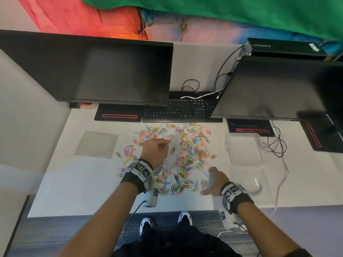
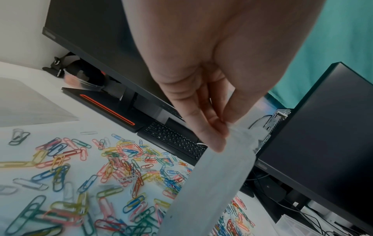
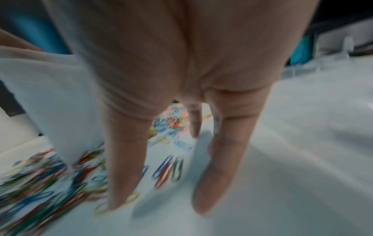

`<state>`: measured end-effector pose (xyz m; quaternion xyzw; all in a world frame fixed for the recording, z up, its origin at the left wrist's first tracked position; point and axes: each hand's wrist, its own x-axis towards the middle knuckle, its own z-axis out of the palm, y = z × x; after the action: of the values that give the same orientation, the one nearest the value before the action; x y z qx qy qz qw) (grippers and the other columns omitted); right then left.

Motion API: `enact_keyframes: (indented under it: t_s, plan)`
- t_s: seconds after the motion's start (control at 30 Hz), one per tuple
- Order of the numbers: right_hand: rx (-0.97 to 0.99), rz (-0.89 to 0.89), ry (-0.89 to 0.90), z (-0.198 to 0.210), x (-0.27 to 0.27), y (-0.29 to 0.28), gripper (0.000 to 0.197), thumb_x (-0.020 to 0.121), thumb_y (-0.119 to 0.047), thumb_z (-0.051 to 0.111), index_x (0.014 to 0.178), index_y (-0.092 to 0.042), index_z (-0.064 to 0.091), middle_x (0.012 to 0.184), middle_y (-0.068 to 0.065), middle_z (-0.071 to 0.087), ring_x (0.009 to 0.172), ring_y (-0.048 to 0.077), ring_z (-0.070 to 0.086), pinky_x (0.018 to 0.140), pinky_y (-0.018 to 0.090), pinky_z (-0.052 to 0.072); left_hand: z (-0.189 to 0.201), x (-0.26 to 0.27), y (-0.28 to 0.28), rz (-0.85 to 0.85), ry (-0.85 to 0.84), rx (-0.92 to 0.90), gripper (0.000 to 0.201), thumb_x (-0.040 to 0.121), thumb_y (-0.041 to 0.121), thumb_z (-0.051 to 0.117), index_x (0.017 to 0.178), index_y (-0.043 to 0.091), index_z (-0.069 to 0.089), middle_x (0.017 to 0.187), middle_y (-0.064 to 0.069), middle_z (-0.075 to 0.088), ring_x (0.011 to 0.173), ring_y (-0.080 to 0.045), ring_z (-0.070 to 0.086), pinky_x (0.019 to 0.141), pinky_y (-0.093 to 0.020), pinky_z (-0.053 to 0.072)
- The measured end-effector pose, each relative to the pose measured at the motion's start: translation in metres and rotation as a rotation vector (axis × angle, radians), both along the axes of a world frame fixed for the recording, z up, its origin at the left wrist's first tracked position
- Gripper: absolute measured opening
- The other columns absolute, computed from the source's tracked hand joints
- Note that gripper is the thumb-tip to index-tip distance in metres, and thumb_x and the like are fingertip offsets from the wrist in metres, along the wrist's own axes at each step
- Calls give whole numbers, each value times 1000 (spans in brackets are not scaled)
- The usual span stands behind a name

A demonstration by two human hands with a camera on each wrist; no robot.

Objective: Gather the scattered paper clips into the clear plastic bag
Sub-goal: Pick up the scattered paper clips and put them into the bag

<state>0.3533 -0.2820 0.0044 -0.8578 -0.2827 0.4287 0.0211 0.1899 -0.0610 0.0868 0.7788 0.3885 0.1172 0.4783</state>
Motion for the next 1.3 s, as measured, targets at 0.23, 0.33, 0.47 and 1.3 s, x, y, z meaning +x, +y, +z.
enact_keyframes:
  t_s: [0.23,0.33,0.47,1.3]
  plan:
    - [344,-242,-11,-25,-47,19,109,50,-26,94,141,-18,34,129,9,37,120,26,48,98,29,43,-4,-3,1,2,-4,-9,23,90,11,61,108,11,75,88,-6,76,77,-23,72,79,-42,61]
    - [412,-242,-64,-29,-54,38,106,55,-26,92,143,-20,33,132,9,33,120,26,48,101,32,45,-5,-4,1,1,9,-5,23,90,11,61,107,12,76,89,-6,77,78,-22,72,81,-42,61]
    - [418,-149,-166,-35,-57,51,93,70,-38,82,147,-26,32,142,10,24,128,28,40,108,37,40,-7,-5,1,-7,33,2,24,90,12,61,108,12,76,89,-5,76,79,-22,71,81,-42,61]
    - [956,-820,758,76,-10,60,19,81,6,68,99,-2,71,101,15,73,95,26,71,80,24,58,1,10,-16,-69,60,0,22,92,10,61,109,13,74,84,0,73,57,-17,72,63,-23,60]
